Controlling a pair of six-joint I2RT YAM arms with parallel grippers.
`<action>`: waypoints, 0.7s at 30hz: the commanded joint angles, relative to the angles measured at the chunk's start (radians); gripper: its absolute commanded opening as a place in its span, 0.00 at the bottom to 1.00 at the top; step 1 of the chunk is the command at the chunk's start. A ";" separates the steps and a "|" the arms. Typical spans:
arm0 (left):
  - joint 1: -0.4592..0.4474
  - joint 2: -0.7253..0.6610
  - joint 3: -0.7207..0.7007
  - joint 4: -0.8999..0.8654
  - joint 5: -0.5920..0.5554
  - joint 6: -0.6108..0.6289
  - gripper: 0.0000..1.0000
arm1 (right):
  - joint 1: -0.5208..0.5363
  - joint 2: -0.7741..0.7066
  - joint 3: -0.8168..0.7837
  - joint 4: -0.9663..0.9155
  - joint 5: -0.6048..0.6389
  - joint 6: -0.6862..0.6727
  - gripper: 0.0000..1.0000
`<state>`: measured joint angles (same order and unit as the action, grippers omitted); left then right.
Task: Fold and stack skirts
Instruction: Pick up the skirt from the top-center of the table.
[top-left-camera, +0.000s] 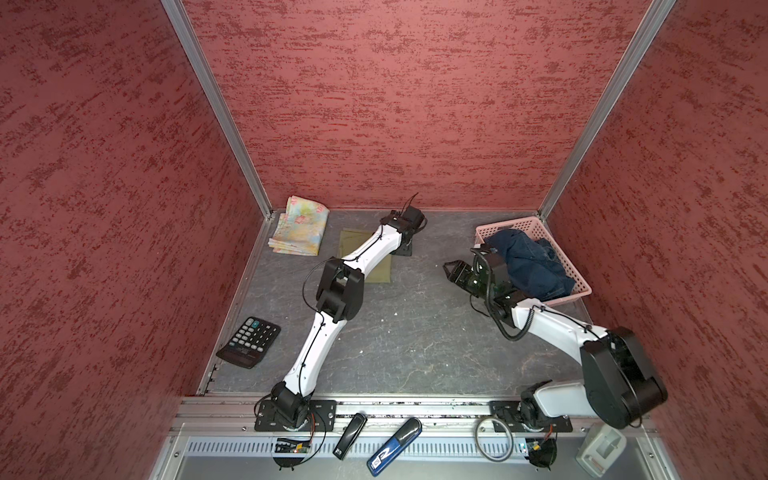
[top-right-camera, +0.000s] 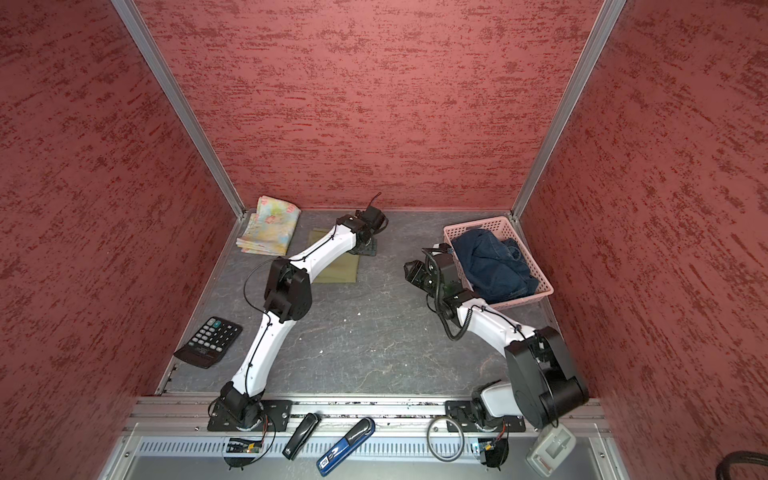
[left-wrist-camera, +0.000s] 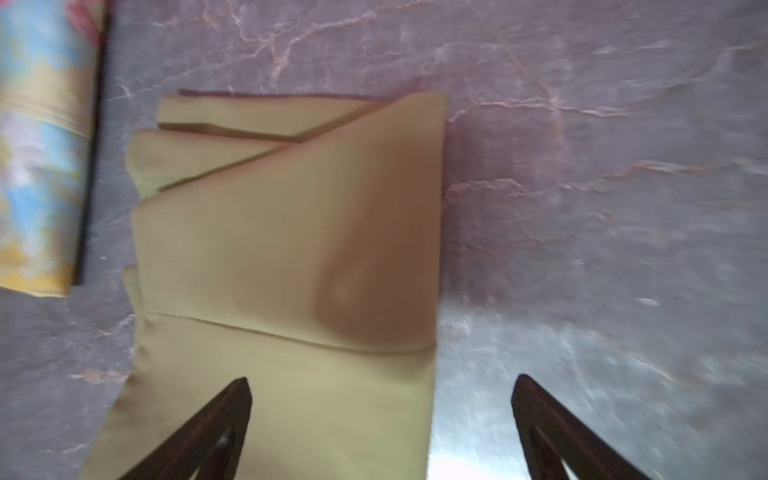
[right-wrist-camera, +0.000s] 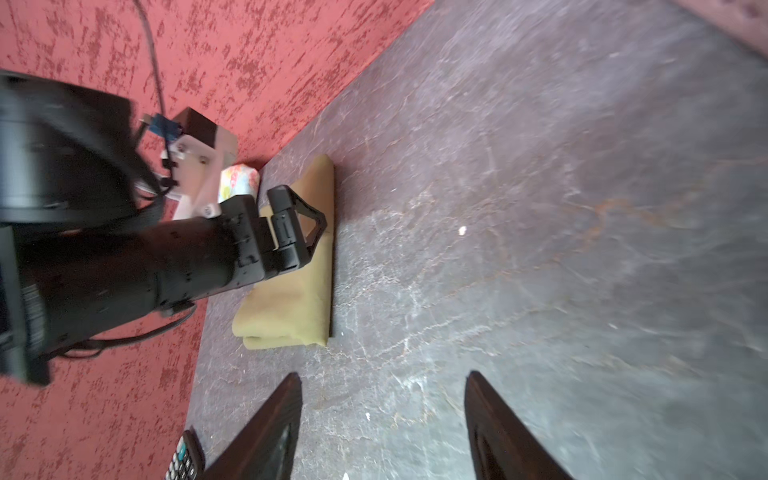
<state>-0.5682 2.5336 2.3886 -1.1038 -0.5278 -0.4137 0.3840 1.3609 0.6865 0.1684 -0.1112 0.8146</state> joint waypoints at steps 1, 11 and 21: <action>0.011 0.073 0.141 -0.146 -0.143 -0.033 0.96 | -0.008 -0.072 -0.032 -0.046 0.050 -0.019 0.63; -0.021 0.161 0.198 -0.071 -0.171 0.076 0.89 | -0.010 -0.130 -0.058 -0.034 0.040 -0.026 0.64; -0.051 0.189 0.196 -0.008 -0.176 0.160 0.92 | -0.010 -0.106 -0.059 0.003 0.015 -0.028 0.64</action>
<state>-0.6392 2.6759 2.5679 -1.1210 -0.6834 -0.2737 0.3779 1.2476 0.6373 0.1413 -0.0975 0.7921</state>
